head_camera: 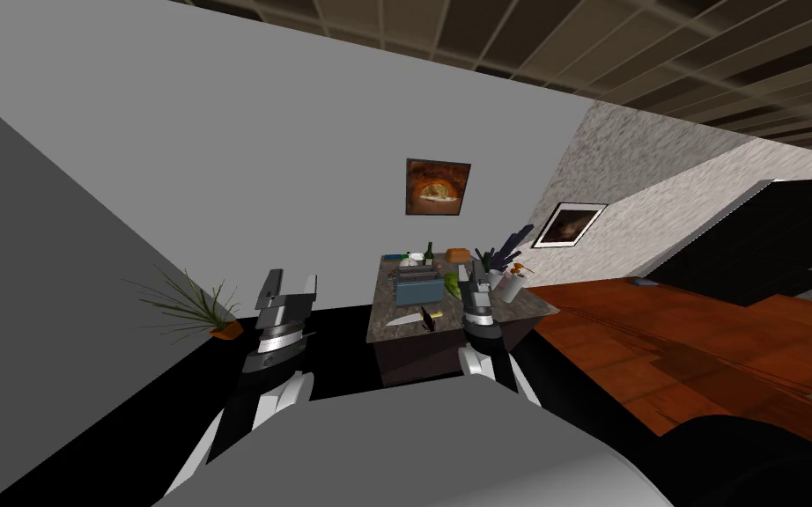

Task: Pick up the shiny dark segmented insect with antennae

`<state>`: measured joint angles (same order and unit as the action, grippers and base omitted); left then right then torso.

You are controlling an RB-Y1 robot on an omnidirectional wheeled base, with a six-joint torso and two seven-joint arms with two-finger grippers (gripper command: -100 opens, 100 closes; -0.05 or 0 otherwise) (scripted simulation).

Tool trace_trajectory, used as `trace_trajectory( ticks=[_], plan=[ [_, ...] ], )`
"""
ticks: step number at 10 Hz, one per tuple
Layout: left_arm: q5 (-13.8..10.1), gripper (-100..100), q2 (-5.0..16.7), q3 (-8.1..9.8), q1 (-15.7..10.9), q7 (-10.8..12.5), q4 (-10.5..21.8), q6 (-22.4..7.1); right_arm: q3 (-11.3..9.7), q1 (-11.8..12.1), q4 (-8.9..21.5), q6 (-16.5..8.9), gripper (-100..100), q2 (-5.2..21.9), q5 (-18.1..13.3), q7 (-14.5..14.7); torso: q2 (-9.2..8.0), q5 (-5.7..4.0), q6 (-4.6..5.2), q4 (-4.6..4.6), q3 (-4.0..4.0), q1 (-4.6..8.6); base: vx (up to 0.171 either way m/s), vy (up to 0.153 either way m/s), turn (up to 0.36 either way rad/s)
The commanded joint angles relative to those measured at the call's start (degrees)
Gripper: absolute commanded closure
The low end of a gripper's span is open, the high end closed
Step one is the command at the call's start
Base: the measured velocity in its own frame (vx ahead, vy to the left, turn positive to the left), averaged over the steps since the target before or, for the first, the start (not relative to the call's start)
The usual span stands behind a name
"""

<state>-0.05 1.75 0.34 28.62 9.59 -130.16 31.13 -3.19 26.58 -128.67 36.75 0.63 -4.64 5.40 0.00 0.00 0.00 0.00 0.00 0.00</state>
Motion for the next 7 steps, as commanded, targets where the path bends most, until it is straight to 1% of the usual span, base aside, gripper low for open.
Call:
trace_trajectory(
  ticks=[1,2,4,6,7],
  plan=[
    [0.0,0,0.0,0.0,0.0,0.0,0.0,0.0,-0.2,0.5,0.7,-0.2,-100,2.0,0.3,0.3,0.0,0.0,0.0,0.0,0.0,0.0,-0.005,0.029,-0.013],
    [0.0,0,0.0,0.0,0.0,0.0,0.0,0.0,-0.5,1.0,1.3,-0.3,-100,3.5,0.5,0.7,-0.02,0.01,0.0,0.0,0.01,-0.08,-0.015,0.073,-0.033],
    [0.0,0,0.0,-0.01,0.0,0.0,0.0,0.0,-1.2,2.4,3.1,-0.8,-100,6.9,1.2,1.7,-0.07,0.08,0.0,0.01,0.04,-0.39,-0.018,0.122,-0.038],
    [0.0,0,0.0,-0.01,0.0,0.0,0.0,0.0,-2.2,4.1,5.4,-1.5,-100,10.2,2.0,3.0,-0.08,0.11,0.0,0.01,0.04,-0.52,-0.03,0.152,-0.054],
    [0.0,0,0.0,-0.01,0.0,0.0,0.0,0.0,-2.7,5.1,6.6,-1.8,-100,12.0,2.5,3.8,-0.14,0.13,0.0,0.03,0.08,-0.6,-0.038,0.203,-0.057]
  ],
)
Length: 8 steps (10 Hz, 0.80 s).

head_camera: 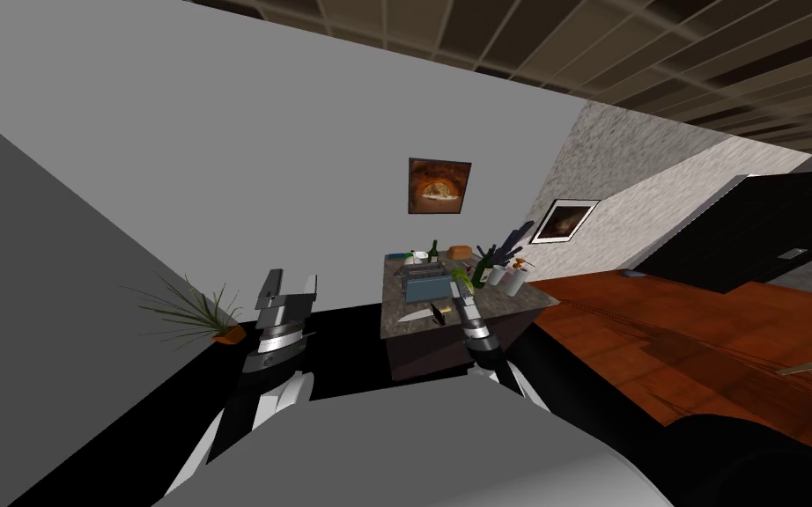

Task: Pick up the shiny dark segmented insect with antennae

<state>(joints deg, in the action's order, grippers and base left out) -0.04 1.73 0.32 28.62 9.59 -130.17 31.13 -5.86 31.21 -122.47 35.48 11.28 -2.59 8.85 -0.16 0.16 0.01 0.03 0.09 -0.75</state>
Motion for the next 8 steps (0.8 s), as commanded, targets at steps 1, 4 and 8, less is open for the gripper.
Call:
trace_trajectory(
  ticks=[1,4,8],
  plan=[
    [0.0,0,0.0,0.0,0.0,0.0,0.0,0.0,-0.6,1.5,1.8,-0.9,-100,2.9,1.0,1.2,0.0,0.0,0.0,0.0,0.0,0.0,-0.04,0.228,-0.055],
    [0.0,0,0.0,0.0,0.0,0.0,0.0,0.0,-1.7,3.6,4.5,-1.7,-100,7.1,2.1,3.0,-0.09,0.04,-0.01,0.03,0.06,-0.19,-0.051,0.208,-0.042],
    [0.0,0,0.0,0.0,0.0,0.0,0.0,0.0,-3.5,7.2,8.8,-3.0,-100,13.0,4.1,5.9,0.15,0.01,-0.01,-0.03,-0.08,-0.05,-0.009,0.168,-0.031]
  ],
)
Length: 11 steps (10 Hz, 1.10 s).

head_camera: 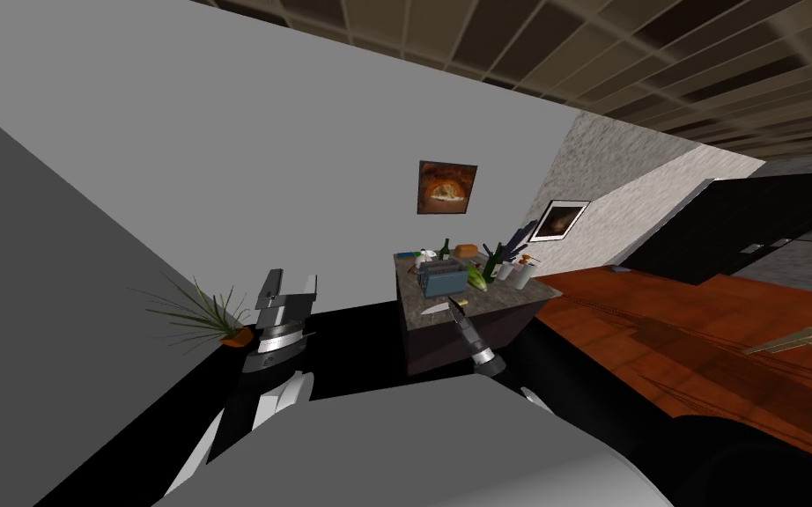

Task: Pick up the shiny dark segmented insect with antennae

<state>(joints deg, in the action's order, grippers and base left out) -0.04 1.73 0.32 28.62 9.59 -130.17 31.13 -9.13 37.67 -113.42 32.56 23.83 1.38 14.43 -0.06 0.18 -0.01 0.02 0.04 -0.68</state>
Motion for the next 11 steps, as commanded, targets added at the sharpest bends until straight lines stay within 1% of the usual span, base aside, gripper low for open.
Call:
trace_trajectory(
  ticks=[1,2,3,4,6,7,8,9,10,11],
  plan=[
    [0.0,0,0.0,0.0,0.0,0.0,0.0,0.0,-0.8,2.0,1.2,-0.5,-100,2.5,0.8,1.3,0.0,0.0,0.0,0.0,0.0,0.0,-0.031,0.121,-0.018],
    [0.0,0,0.0,0.0,0.0,0.0,0.0,0.0,-1.5,3.4,2.7,-0.9,-100,4.3,1.6,2.3,-0.03,-0.05,0.0,0.01,0.02,0.18,-0.033,0.178,-0.022],
    [0.0,0,0.0,0.0,0.0,0.0,0.0,0.0,-2.2,4.9,4.3,-1.3,-100,6.4,2.4,3.2,-0.04,-0.03,0.01,0.01,0.03,0.05,-0.025,0.247,-0.019],
    [0.0,0,0.0,0.0,0.0,0.0,0.0,0.0,-2.2,4.9,4.3,-1.3,-100,6.7,2.4,3.2,-0.02,0.02,0.0,0.01,0.02,-0.21,-0.016,0.162,-0.02],
    [0.0,0,0.0,0.0,0.0,0.0,0.0,0.0,-3.6,8.0,7.6,-2.1,-100,11.0,4.4,5.0,0.01,-0.05,0.0,0.0,0.0,0.19,-0.01,0.137,0.015],
    [0.0,0,0.0,0.0,0.0,0.0,0.0,0.0,-3.6,8.0,7.6,-2.1,-100,11.2,4.4,5.0,0.06,-0.04,-0.01,-0.01,-0.03,0.13,0.01,0.124,-0.001],
    [0.0,0,0.0,0.01,0.0,0.0,0.0,0.0,-4.3,9.6,9.4,-2.5,-100,13.6,5.5,5.9,0.11,-0.04,-0.01,-0.02,-0.06,0.22,0.016,0.128,0.028],
    [0.0,0,0.0,0.0,0.0,0.0,0.0,0.0,-4.3,9.6,9.4,-2.5,-100,13.6,5.5,5.9,0.14,-0.05,-0.01,-0.03,-0.08,0.22,0.007,0.098,0.007],
    [0.0,0,0.0,0.01,0.0,0.0,0.0,0.0,-5.1,11.4,11.3,-2.8,-100,16.1,6.6,6.7,0.13,-0.07,-0.01,-0.02,-0.07,0.31,-0.008,0.116,0.046],
    [0.0,0,0.0,0.01,0.0,0.0,0.0,0.0,-5.1,11.4,11.3,-2.8,-100,16.1,6.6,6.7,0.08,-0.07,-0.01,-0.01,-0.05,0.26,-0.006,0.1,0.014]
  ],
)
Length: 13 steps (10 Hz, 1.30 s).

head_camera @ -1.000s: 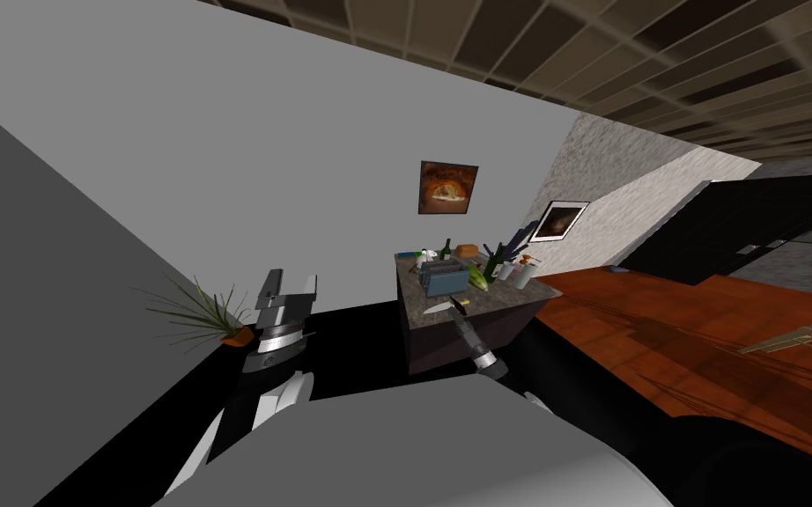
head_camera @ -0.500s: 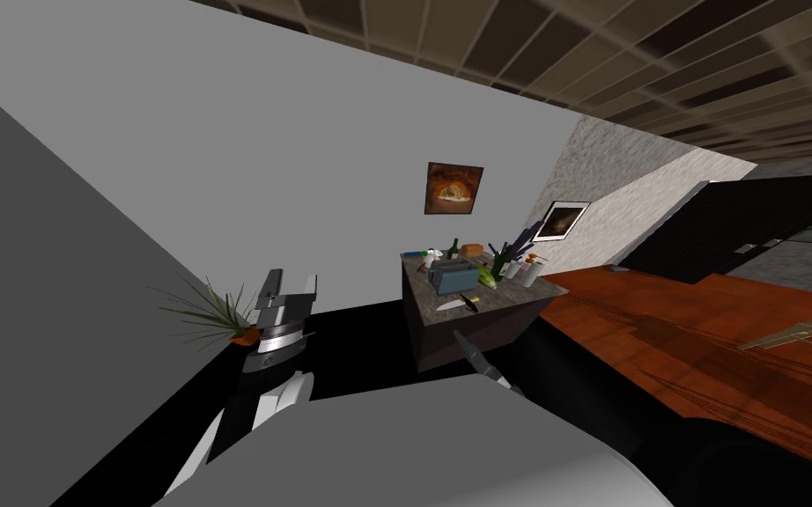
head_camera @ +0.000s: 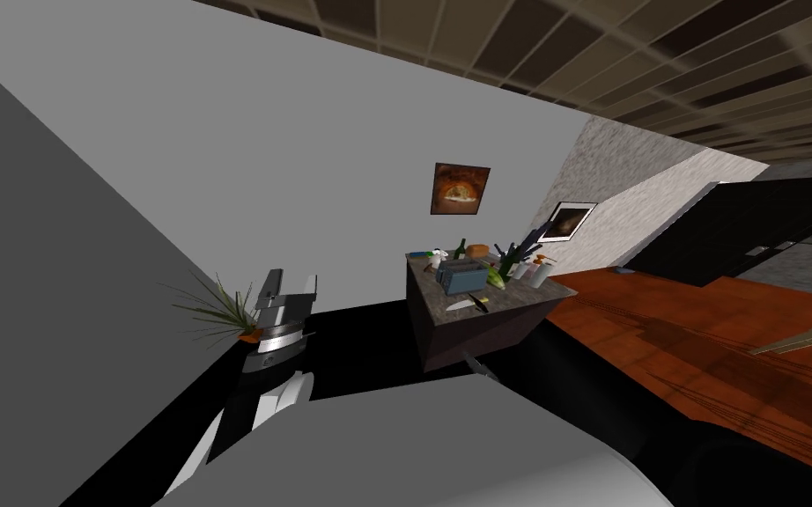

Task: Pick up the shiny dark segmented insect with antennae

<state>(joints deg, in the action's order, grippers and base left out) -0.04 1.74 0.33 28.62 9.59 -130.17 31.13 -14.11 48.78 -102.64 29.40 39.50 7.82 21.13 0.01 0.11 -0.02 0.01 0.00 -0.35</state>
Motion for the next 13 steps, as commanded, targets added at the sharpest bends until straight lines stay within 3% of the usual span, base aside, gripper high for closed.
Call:
trace_trajectory(
  ticks=[1,2,3,4,5,6,8,9,10,12,13],
  plan=[
    [0.0,0,0.0,0.0,0.0,0.0,0.0,0.0,-0.8,2.1,2.5,0.0,-100,2.9,1.5,0.7,0.0,0.0,0.0,0.0,0.0,0.0,0.0,0.086,0.066],
    [0.0,0,0.0,0.0,0.0,0.0,0.0,0.0,-0.8,2.1,2.5,0.0,-100,2.9,1.5,0.7,0.01,-0.02,-0.01,0.0,0.0,0.04,0.008,0.077,0.019],
    [0.0,0,0.0,0.0,0.0,0.0,0.0,0.0,-1.5,3.9,4.5,-0.3,-100,5.4,2.8,1.5,0.05,-0.03,-0.01,0.0,-0.02,0.09,0.026,0.104,0.067],
    [0.0,0,0.0,0.0,0.0,0.0,0.0,0.0,-1.5,3.9,4.5,-0.3,-100,5.6,2.8,1.5,0.1,-0.02,-0.02,-0.02,-0.06,0.03,0.025,0.085,0.032],
    [0.0,0,0.0,0.0,0.0,0.0,0.0,0.0,-2.2,5.8,6.6,-0.6,-100,8.3,4.2,2.1,0.11,-0.01,-0.01,-0.02,-0.06,0.06,0.039,0.102,0.093],
    [0.0,0,0.0,0.0,0.0,0.0,0.0,0.0,-2.2,5.8,6.6,-0.6,-100,8.3,4.2,2.1,0.15,-0.02,-0.02,-0.03,-0.09,0.01,0.034,0.083,0.035],
    [0.0,0,0.0,0.0,0.0,0.0,0.0,0.0,-3.6,9.6,10.9,-1.0,-100,12.4,7.3,3.3,0.17,-0.02,-0.02,-0.04,-0.09,0.07,0.062,0.108,0.135],
    [0.0,0,0.0,0.0,0.0,0.0,0.0,0.0,-3.6,9.7,11.0,-1.0,-100,13.8,7.3,3.3,0.29,0.0,-0.03,-0.06,-0.16,-0.06,0.054,0.103,0.053],
    [0.0,0,0.0,0.0,0.0,0.0,0.0,0.0,-4.2,11.0,13.2,-1.2,-100,16.1,8.9,3.9,0.24,0.0,-0.01,-0.05,-0.14,0.01,0.054,0.093,0.128],
    [0.0,0,0.0,0.01,0.0,0.0,0.0,0.0,-4.2,11.7,13.2,-1.2,-100,16.7,8.9,3.9,0.23,-0.02,0.0,-0.05,-0.13,0.11,0.039,0.042,0.021],
    [0.0,0,0.0,0.01,0.0,0.0,0.0,0.0,-4.9,13.6,15.4,-1.4,-100,19.5,10.6,4.3,0.13,-0.06,0.0,-0.03,-0.08,0.25,0.042,0.033,0.146]
  ],
)
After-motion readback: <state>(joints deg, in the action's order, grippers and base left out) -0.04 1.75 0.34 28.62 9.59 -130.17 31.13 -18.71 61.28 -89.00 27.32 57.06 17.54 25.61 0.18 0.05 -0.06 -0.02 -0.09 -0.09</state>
